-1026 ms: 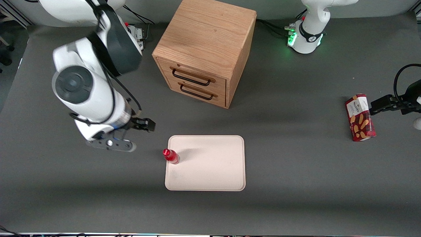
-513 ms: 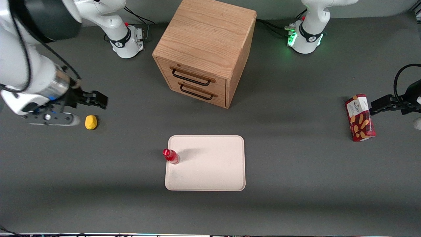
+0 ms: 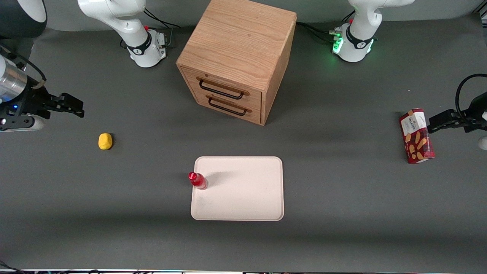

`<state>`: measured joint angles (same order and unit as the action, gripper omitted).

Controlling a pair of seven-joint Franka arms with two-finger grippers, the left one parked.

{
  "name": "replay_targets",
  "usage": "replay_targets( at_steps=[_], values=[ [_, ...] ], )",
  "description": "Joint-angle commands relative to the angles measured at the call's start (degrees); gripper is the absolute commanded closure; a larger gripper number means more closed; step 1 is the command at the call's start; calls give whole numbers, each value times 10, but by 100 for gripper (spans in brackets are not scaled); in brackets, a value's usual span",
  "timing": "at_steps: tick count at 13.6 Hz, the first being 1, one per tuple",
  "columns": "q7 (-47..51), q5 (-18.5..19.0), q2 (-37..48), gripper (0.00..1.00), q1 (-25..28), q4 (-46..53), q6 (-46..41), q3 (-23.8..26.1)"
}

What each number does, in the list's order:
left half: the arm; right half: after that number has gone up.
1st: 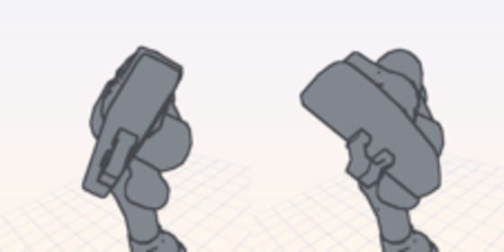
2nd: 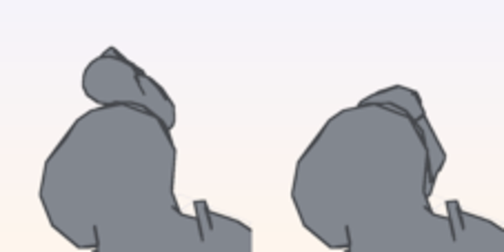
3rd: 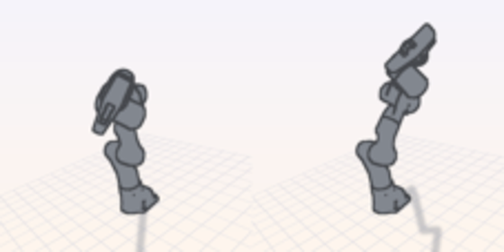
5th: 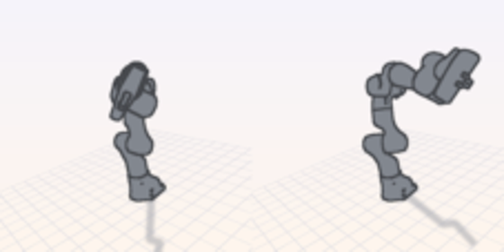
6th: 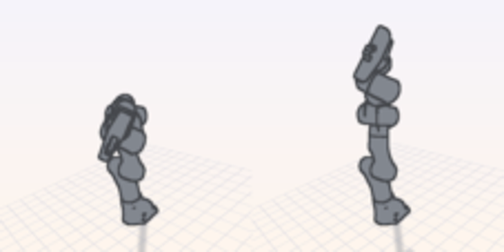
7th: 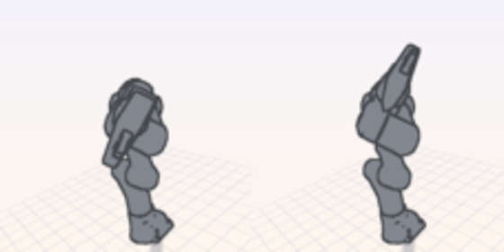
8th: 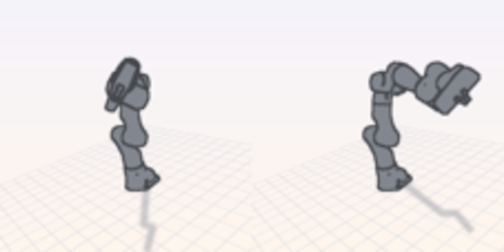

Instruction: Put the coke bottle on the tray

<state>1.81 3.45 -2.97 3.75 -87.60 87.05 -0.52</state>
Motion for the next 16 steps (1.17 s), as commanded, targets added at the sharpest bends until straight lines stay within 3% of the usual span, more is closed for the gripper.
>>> replay_targets(
  at_steps=[1,3,16],
  values=[
    [-36,-14,21,0,0,-35,31,-33],
    [-49,-33,22,0,1,-38,47,-42],
    [-40,-32,21,0,0,-37,57,-43]
  ],
)
